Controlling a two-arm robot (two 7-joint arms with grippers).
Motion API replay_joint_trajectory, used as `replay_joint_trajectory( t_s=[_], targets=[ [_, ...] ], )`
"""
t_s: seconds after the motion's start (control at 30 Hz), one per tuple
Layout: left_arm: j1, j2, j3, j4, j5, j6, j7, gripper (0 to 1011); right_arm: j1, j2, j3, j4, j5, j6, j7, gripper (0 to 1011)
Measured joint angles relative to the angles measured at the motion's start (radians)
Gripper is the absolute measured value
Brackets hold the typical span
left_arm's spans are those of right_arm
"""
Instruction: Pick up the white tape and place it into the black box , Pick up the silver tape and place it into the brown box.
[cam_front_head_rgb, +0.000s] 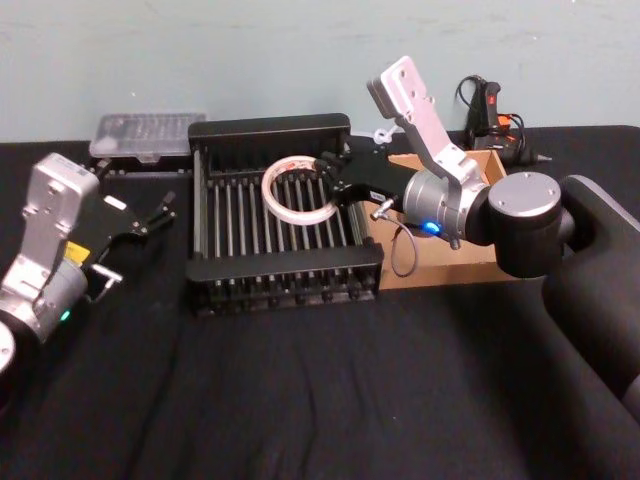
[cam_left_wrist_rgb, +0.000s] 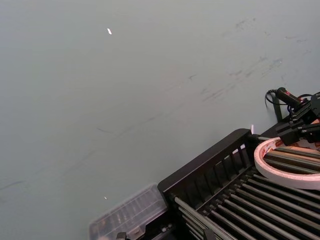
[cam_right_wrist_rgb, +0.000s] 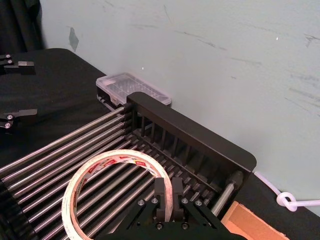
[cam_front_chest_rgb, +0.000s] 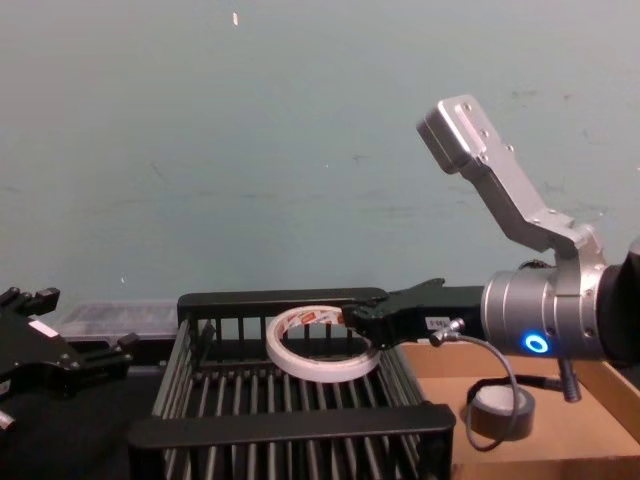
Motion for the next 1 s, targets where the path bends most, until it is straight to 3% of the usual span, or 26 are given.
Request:
replay_joint_trajectory(
  t_s=[0.17,0.57,0.73,0.8,1.0],
  targets=[
    [0.000,0.000,0.000,0.000,0.000,0.000,0.000,1002,-0.001,0.001,0.000,-0.001,0.001,0.000,0.000,177],
    [0.000,0.000,0.000,0.000,0.000,0.000,0.000,1001,-0.002,0.002,0.000,-0.004,0.003,0.000,0.000,592],
    [0.000,0.000,0.000,0.000,0.000,0.000,0.000,1001,-0.002,0.002,0.000,-0.004,0.003,0.000,0.000,708],
    [0.000,0.000,0.000,0.000,0.000,0.000,0.000,1002,-0.003,0.002,0.000,-0.004,0.004,0.000,0.000,807],
    [0.000,0.000,0.000,0.000,0.000,0.000,0.000,1001,-0.003,0.003,0.000,-0.005,0.004,0.000,0.000,939]
  ],
)
